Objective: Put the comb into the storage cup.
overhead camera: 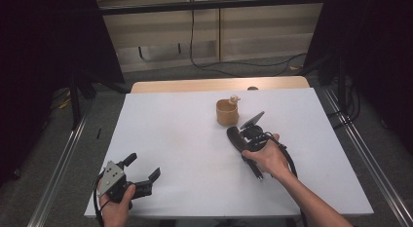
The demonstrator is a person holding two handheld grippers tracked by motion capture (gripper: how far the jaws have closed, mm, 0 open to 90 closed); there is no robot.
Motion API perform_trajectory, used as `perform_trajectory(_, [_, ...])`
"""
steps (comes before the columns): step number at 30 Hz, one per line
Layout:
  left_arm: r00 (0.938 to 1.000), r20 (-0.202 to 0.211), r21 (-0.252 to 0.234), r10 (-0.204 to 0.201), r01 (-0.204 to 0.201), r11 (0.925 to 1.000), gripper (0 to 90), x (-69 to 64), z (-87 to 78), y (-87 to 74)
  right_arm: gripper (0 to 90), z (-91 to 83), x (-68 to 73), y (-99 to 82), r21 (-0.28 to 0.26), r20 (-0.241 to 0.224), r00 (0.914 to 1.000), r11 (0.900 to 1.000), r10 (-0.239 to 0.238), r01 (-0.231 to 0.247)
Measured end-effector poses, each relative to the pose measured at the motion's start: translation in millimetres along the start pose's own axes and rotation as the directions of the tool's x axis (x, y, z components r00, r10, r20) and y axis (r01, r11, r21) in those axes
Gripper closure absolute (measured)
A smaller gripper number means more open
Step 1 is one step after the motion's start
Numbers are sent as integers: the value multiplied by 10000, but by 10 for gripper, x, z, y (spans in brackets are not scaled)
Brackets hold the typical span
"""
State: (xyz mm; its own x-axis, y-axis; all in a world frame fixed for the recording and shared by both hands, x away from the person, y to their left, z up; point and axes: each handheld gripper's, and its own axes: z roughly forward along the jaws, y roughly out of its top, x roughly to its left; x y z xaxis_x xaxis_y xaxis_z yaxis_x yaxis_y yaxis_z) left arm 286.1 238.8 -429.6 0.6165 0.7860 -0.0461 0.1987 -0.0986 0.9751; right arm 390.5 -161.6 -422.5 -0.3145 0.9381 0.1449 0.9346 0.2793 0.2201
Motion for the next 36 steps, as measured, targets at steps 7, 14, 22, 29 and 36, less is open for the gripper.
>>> perform_trajectory(7, [10000,-59,-23,-54,54,10000,30,11,0,-5,731,-10,-34,-7,-62,-222,9998,10000,-25,24])
perform_trajectory(14, [10000,-19,39,-41,41,10000,30,11,3,-10,731,-21,-79,-22,-173,-573,9983,9998,-40,30])
perform_trajectory(22, [10000,-16,53,-39,39,10000,30,10,3,-12,732,-88,-124,-77,-551,-926,9957,9985,-58,6])
perform_trajectory(29, [10000,-41,71,-28,29,10000,30,9,6,-15,732,-175,-181,-169,-912,-1195,9928,9958,-2,-108])
perform_trajectory(36, [10000,-63,96,-35,35,9999,29,8,11,-18,731,-254,-220,-255,-1418,-1327,9910,9899,-163,-27])
